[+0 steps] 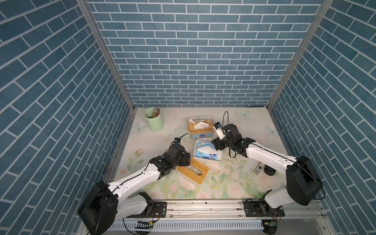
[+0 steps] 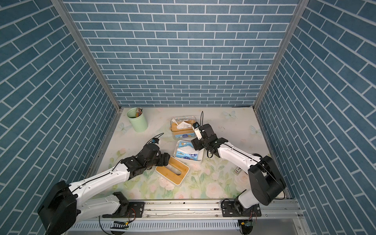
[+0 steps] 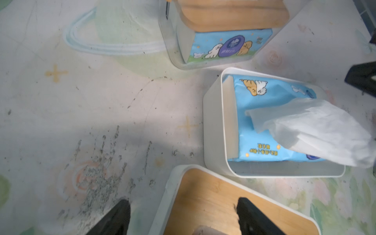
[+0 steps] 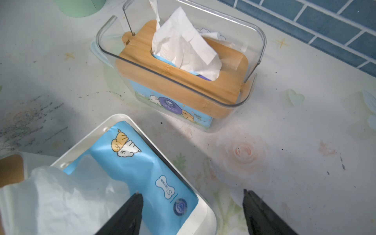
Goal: Put the tissue paper into the tissue box
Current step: Pick up the box lid from the center of the board.
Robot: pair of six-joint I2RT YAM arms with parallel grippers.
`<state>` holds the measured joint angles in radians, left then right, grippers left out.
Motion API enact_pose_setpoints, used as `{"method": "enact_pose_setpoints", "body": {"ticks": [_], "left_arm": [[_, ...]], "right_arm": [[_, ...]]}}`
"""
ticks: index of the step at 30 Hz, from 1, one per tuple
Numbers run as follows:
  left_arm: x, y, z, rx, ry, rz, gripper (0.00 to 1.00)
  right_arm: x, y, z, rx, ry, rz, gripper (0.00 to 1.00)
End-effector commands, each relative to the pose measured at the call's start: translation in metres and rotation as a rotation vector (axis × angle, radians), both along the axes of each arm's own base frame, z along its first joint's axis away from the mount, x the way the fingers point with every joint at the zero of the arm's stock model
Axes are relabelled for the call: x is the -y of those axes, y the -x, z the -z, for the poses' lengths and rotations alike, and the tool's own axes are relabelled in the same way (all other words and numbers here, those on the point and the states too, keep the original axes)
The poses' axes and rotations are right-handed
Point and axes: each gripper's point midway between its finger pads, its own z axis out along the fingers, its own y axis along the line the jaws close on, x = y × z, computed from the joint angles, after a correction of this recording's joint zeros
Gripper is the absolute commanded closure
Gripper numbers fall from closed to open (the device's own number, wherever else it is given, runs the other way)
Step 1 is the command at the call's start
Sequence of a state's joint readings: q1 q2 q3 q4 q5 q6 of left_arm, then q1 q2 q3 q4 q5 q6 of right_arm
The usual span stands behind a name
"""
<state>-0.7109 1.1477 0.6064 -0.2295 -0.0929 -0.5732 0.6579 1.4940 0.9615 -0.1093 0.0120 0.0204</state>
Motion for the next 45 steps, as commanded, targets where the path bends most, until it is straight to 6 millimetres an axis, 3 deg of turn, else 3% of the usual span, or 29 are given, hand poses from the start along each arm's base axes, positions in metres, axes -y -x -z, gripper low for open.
{"method": "enact_pose_setpoints", "body": {"ticks": [1,7,11,18,23,31,40,45], "left_arm": [[-0.016,0.018,0.015,-0.078,-0.058,-0.029,0.13],[-0.022,0.025,0.019,-0.109,-0.086,-0.047,0.13],[-0.025,0.018,0.007,-0.057,-0.07,-0.083,0.12],[-0.052,-0.018,-0.032,0.103,-0.118,-0.256,0.06],[-0.076,-0.052,-0.053,0.159,-0.029,-0.353,0.05],[-0.102,-0.095,-0.077,0.24,0.101,-0.439,0.03],[-0.112,-0.098,-0.079,0.259,0.061,-0.458,0.03],[-0.108,-0.098,-0.076,0.254,0.078,-0.442,0.02]], "right_arm": [[-0.006,0.002,-0.009,0.006,-0.066,-0.016,0.19],[-0.006,0.005,-0.022,0.024,-0.095,-0.042,0.19],[-0.03,0.042,-0.03,-0.05,-0.152,-0.215,0.22],[-0.064,0.127,-0.013,-0.168,-0.075,-0.392,0.25],[-0.097,0.174,0.001,-0.22,-0.033,-0.451,0.24],[-0.134,0.199,0.034,-0.272,0.089,-0.449,0.24],[-0.142,0.204,0.063,-0.316,0.171,-0.438,0.28],[-0.143,0.204,0.073,-0.319,0.217,-0.422,0.31]]}}
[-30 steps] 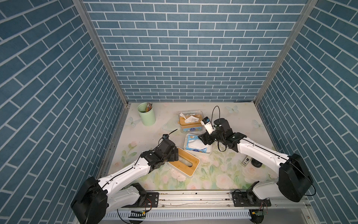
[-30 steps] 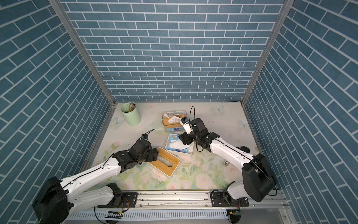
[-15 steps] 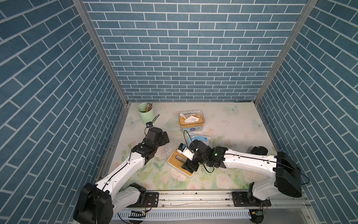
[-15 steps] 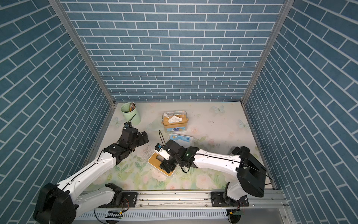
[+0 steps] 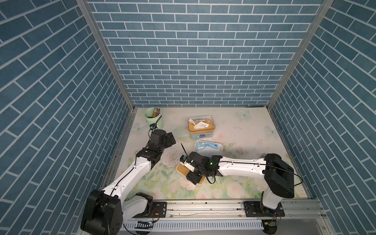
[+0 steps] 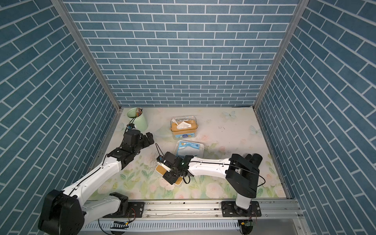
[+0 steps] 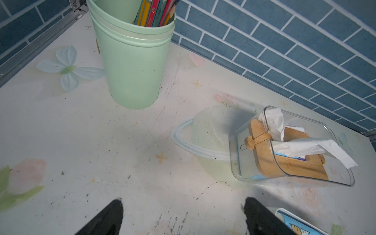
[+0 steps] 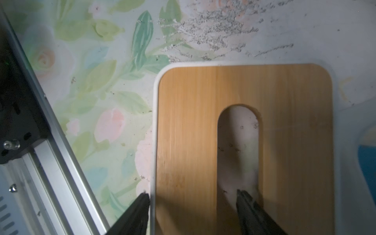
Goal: Put the tissue paper into the tissue box
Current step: Pick up the box lid from the center of the board.
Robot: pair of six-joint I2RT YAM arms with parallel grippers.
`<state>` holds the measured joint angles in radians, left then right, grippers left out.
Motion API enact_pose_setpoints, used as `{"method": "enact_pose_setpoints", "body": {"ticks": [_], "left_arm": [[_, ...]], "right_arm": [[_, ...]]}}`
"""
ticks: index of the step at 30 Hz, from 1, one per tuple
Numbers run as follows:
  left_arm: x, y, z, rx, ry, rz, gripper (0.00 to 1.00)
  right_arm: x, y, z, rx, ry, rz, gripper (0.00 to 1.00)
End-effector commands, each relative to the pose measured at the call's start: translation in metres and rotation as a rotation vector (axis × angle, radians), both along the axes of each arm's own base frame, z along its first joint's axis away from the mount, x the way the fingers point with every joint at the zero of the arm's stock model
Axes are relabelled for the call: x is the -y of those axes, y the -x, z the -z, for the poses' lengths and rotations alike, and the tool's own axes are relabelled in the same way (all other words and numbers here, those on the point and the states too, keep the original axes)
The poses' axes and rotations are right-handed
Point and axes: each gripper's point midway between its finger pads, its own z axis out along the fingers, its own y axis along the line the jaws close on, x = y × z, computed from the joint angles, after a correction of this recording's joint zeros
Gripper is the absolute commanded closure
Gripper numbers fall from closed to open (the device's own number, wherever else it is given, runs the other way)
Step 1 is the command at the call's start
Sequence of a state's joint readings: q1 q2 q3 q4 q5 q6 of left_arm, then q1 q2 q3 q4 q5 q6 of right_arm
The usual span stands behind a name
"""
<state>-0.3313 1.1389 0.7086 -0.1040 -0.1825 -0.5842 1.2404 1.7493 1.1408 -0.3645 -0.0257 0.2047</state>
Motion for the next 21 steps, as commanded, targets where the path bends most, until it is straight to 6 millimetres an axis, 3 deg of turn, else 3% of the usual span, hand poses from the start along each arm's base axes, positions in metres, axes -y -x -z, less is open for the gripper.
{"method": "enact_pose_setpoints", "body": {"ticks": [1,7,13,16,21], "left_arm": [[0.0,-0.005,-0.004,0.018,-0.001,0.008,0.02],[-0.001,-0.005,-0.001,0.012,-0.013,0.004,0.02],[-0.006,-0.006,-0.004,0.013,-0.025,-0.008,0.02],[-0.007,-0.006,-0.009,0.02,-0.028,-0.009,0.02],[-0.009,-0.006,-0.024,0.046,-0.038,-0.002,0.02]], "right_arm": [[-0.002,0.0,0.002,0.005,0.039,0.029,0.32],[-0.001,-0.008,0.012,0.062,0.106,0.057,0.38],[-0.009,-0.005,0.005,0.07,0.086,0.016,0.54],[-0.012,0.004,-0.009,0.053,0.041,-0.048,0.59],[-0.008,0.017,-0.054,0.07,-0.034,-0.195,0.63]]}}
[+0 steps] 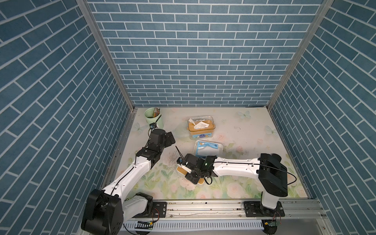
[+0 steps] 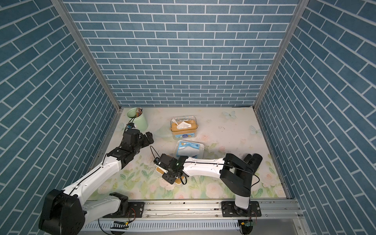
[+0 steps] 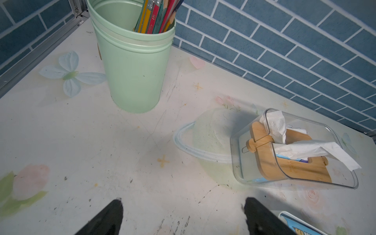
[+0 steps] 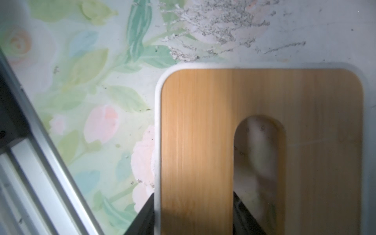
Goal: Put the tissue paper into the tissue box
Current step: Pick up the box lid from the center of the board, then close the box lid on the tissue box.
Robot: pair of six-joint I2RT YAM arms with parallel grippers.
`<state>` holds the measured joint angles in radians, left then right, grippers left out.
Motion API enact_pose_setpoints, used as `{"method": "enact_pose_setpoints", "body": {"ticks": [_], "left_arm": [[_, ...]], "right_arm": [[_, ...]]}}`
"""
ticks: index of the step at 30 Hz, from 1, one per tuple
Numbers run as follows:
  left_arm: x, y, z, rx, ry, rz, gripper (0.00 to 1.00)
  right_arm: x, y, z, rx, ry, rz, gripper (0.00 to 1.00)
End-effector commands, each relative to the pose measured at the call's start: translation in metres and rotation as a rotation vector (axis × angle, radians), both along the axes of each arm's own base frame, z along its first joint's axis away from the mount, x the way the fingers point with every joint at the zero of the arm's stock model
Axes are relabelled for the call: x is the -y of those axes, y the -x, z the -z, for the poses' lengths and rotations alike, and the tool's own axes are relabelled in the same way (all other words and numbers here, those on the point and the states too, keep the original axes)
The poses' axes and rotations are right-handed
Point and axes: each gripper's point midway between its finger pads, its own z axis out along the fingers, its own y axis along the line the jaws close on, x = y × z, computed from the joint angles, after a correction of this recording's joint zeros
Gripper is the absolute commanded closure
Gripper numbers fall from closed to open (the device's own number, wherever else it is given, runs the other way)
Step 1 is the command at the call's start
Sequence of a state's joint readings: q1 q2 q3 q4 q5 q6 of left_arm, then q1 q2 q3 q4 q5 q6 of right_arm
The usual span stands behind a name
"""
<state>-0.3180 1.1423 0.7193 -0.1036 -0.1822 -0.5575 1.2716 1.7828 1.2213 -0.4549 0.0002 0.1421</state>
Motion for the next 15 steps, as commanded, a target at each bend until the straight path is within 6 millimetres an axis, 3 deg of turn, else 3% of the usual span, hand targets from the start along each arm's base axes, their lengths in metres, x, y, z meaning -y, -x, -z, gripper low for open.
{"method": "enact_pose_setpoints", "body": {"ticks": [1,5,15], "left_arm": [[-0.005,-0.002,-0.022,0.041,-0.02,0.0,0.02],[0.0,-0.003,-0.031,0.049,-0.023,0.032,0.02],[0.028,-0.001,-0.02,0.042,0.046,0.177,0.02]], "right_arm": [[0.0,0.009,-0.058,0.035,-0.095,-0.138,0.64],[0.02,-0.002,-0.089,0.085,-0.088,-0.181,0.68],[0.075,-0.077,-0.135,0.269,0.02,-0.149,0.69]]}}
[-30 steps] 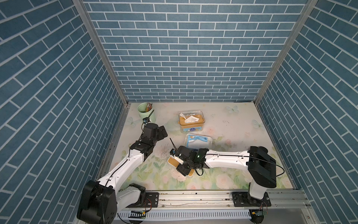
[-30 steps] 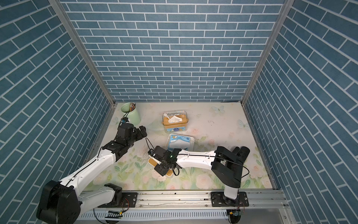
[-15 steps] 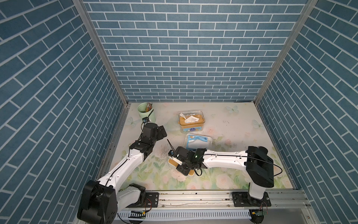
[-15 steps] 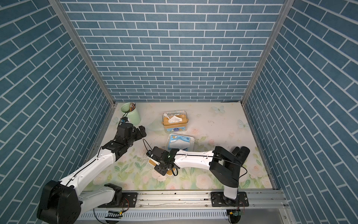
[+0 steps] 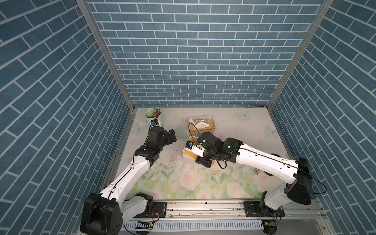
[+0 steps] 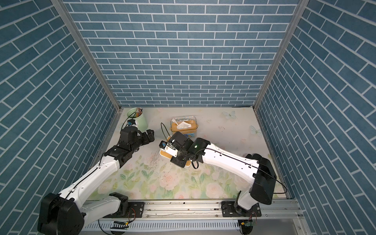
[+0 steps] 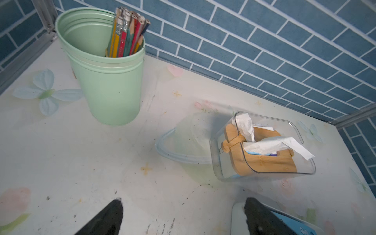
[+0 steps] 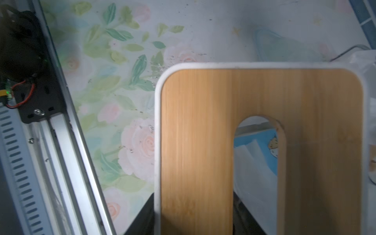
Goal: Put the tissue paper into the tissue box
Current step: Close the box lid on the tissue box.
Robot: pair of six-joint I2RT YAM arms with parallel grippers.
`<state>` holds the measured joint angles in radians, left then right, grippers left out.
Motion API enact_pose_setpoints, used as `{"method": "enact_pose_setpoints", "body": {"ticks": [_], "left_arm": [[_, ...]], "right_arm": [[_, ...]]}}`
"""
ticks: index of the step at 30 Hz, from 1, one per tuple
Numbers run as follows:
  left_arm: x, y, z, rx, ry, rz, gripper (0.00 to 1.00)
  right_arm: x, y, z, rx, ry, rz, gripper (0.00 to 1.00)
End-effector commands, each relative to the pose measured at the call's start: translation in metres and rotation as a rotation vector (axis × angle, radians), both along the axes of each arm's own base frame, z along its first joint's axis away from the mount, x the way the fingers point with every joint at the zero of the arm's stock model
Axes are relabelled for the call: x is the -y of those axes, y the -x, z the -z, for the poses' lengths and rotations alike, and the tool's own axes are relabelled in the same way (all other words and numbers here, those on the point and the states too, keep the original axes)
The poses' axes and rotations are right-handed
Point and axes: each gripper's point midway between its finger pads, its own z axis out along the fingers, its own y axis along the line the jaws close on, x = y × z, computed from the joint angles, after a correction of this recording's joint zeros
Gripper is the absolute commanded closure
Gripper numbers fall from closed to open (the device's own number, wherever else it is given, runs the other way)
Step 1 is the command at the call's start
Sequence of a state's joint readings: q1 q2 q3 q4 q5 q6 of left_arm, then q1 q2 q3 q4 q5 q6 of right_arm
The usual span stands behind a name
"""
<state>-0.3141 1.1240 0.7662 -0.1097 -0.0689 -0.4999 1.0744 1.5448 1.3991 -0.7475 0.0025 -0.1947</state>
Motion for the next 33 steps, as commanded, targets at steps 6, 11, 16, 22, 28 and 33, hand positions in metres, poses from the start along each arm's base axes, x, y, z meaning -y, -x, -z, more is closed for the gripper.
{"method": "enact_pose_setpoints", "body": {"ticks": [6,11,16,22,28,33], "left_arm": [[0.01,0.001,0.01,-0.017,0.013,0.065,0.02],[0.012,0.001,0.015,-0.021,0.02,0.074,0.02],[0.013,0.0,0.02,-0.033,0.017,0.076,0.02],[0.012,0.0,0.021,-0.036,0.014,0.074,0.02],[0.011,0.0,0.022,-0.035,0.004,0.069,0.02],[0.012,0.0,0.026,-0.05,0.004,0.075,0.02]], "right_arm": [[0.035,-0.033,0.0,0.046,0.092,-0.082,0.68],[0.031,-0.039,0.01,0.026,0.095,-0.149,0.67],[0.027,-0.039,0.019,-0.014,0.075,-0.224,0.67],[0.028,-0.047,0.031,-0.048,0.079,-0.256,0.67],[0.03,-0.051,0.045,-0.084,0.08,-0.274,0.67],[0.032,-0.056,0.054,-0.104,0.085,-0.28,0.67]]}}
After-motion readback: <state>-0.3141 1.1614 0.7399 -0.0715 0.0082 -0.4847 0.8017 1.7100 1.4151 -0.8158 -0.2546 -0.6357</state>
